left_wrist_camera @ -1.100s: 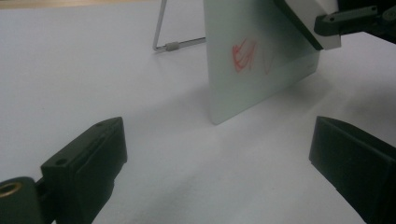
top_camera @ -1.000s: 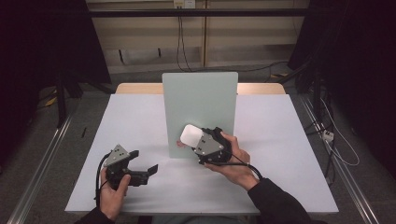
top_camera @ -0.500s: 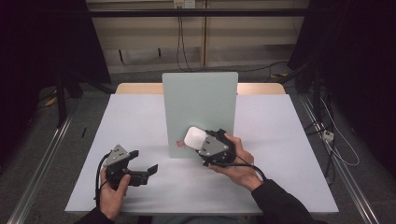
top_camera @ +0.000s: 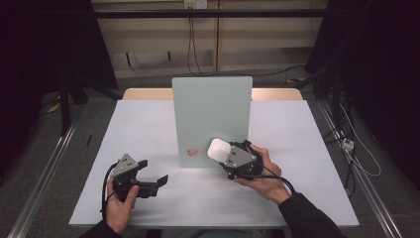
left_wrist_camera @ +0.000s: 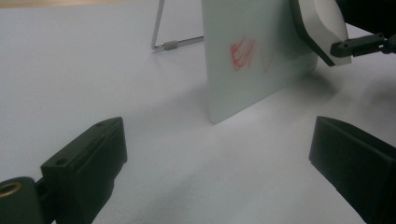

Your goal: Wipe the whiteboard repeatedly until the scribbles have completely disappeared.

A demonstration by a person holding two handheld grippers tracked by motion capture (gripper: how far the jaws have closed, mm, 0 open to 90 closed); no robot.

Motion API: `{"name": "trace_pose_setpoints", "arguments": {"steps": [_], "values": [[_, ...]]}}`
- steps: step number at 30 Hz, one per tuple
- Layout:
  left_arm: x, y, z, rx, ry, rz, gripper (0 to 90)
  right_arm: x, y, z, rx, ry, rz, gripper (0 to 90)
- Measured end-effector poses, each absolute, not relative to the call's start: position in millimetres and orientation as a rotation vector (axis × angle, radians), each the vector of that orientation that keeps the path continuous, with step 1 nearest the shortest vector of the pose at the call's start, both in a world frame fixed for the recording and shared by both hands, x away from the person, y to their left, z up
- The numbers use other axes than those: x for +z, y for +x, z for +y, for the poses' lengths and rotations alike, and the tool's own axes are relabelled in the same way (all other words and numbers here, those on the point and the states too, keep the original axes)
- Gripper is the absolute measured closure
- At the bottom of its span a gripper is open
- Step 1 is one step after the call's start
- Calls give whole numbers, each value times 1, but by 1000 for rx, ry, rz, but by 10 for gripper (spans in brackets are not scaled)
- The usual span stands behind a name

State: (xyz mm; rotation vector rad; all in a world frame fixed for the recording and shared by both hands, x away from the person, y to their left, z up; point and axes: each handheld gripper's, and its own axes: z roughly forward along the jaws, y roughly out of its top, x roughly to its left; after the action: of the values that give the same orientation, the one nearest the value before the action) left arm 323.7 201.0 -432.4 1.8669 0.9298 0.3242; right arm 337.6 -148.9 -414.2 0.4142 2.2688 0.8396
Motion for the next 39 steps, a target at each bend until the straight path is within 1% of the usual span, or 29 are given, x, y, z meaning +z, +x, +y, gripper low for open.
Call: {"name": "trace_pose_setpoints", "arguments": {"steps": [9,20,29,39], "values": [[-432,324,201,325,1868,927,42,-430,336,-144,795,349,2390,315],[-432,324,200,324,1868,926,42,-419,341,-138,826,359,2359,315],[-432,324,201,324,1868,926,42,-427,344,-117,790,326,2475,315],[-432,324,201,323,1867,928,42,-427,348,-105,726,249,2547,314]]}}
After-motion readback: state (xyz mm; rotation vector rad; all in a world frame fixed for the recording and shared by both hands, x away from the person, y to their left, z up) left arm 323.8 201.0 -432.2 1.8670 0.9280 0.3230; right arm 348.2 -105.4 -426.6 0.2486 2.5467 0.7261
